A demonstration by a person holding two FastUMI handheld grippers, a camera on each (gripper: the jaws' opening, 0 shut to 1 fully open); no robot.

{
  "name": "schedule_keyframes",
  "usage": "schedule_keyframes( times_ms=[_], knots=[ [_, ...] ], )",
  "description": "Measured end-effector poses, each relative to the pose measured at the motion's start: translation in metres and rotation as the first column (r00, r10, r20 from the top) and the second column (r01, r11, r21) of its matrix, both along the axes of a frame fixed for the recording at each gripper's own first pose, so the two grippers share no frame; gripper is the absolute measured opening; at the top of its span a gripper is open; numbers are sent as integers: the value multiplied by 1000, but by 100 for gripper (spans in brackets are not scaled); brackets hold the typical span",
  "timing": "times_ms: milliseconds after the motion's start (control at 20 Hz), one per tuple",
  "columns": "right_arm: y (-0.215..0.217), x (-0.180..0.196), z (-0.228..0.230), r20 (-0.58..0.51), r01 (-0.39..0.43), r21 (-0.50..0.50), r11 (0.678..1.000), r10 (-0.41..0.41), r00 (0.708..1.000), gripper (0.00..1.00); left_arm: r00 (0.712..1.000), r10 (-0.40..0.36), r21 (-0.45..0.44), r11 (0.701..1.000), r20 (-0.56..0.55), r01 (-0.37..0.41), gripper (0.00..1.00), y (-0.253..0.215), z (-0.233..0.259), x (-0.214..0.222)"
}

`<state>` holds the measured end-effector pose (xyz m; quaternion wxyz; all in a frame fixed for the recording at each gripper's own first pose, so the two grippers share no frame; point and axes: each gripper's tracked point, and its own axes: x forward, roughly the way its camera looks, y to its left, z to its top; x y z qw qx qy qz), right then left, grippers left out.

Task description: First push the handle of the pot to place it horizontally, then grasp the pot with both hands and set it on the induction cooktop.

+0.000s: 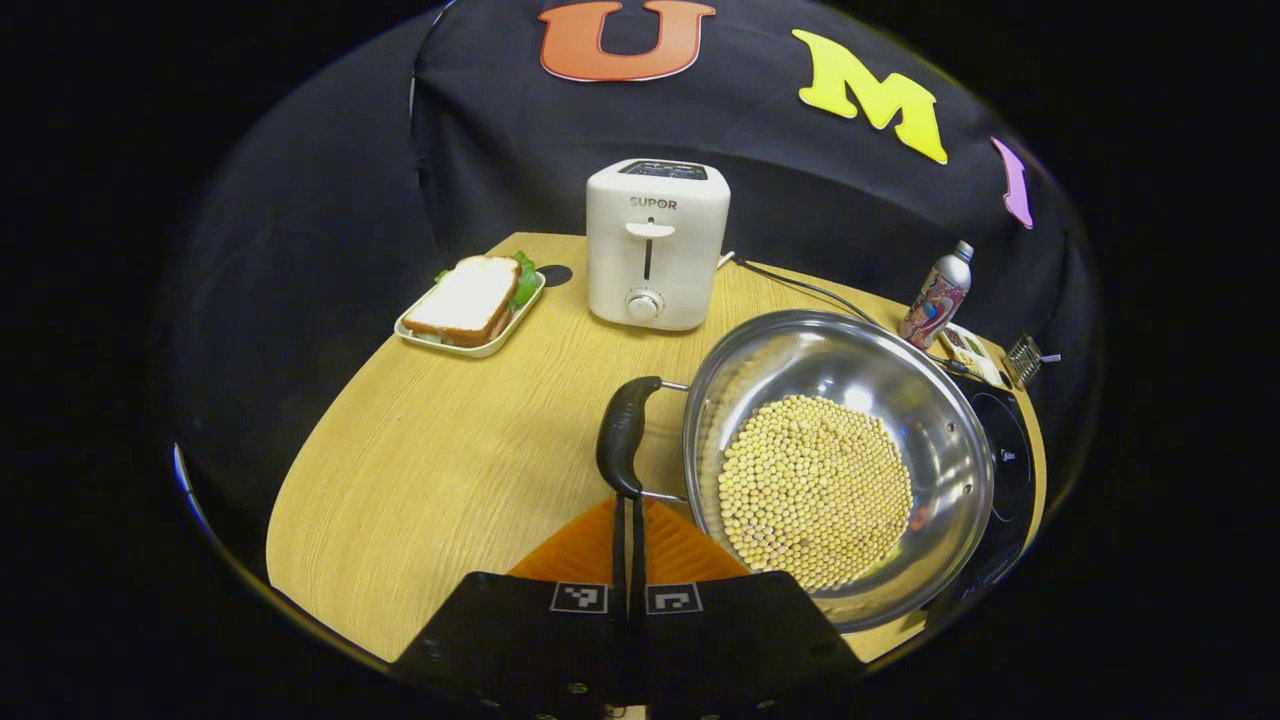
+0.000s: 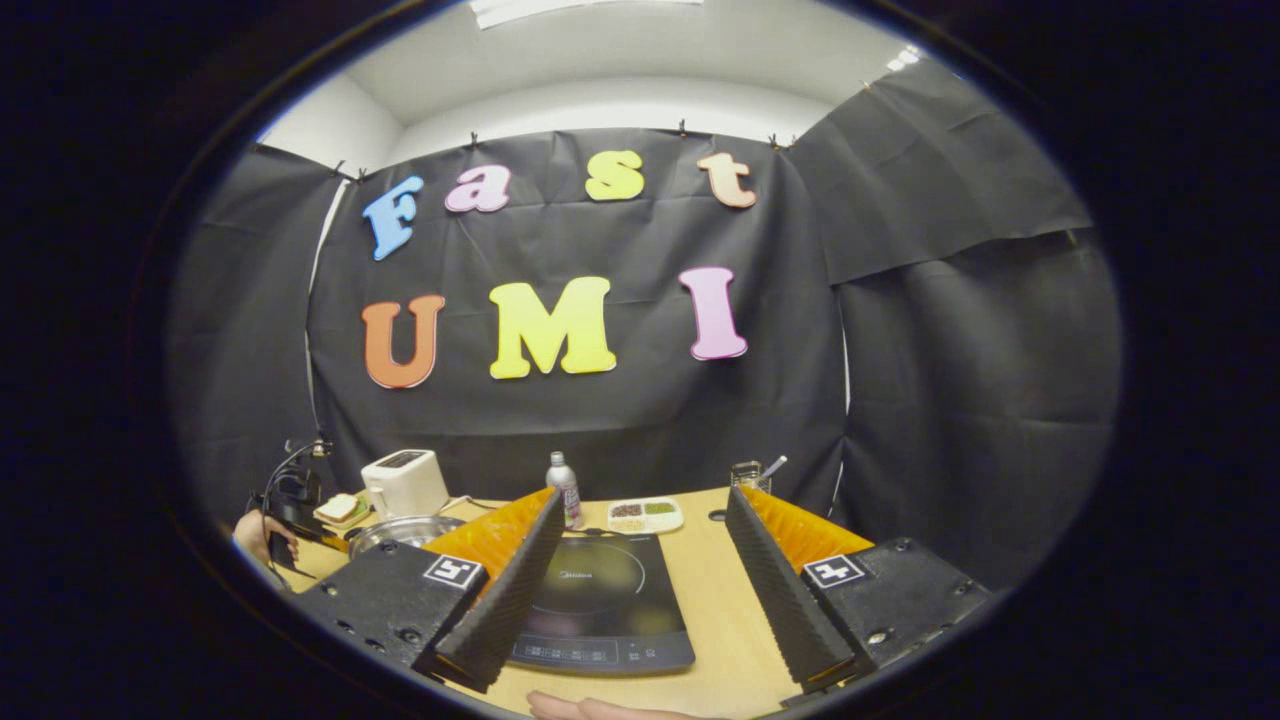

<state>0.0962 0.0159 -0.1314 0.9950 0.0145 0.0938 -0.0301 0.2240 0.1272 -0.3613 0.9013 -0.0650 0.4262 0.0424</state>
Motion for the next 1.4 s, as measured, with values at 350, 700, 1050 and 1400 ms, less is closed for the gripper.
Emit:
schedule_keyframes(
  times_ms=[350,700,1050,1400],
  knots=[
    [16,2,0,-21,-19,-6,1000,19,1000,100,1000,-15,9,1000,-12,16,0,2,0,-13],
    [32,13,-5,-51,-37,-4,999,37,998,100,1000,-20,34,999,9,20,84,25,-1,-26],
    [45,18,-19,-82,-66,-20,998,64,995,100,994,-64,26,998,90,62,92,26,-17,-37],
    [54,32,-29,-116,-67,-24,997,64,991,100,968,-59,34,998,243,53,92,25,31,-52]
  ],
)
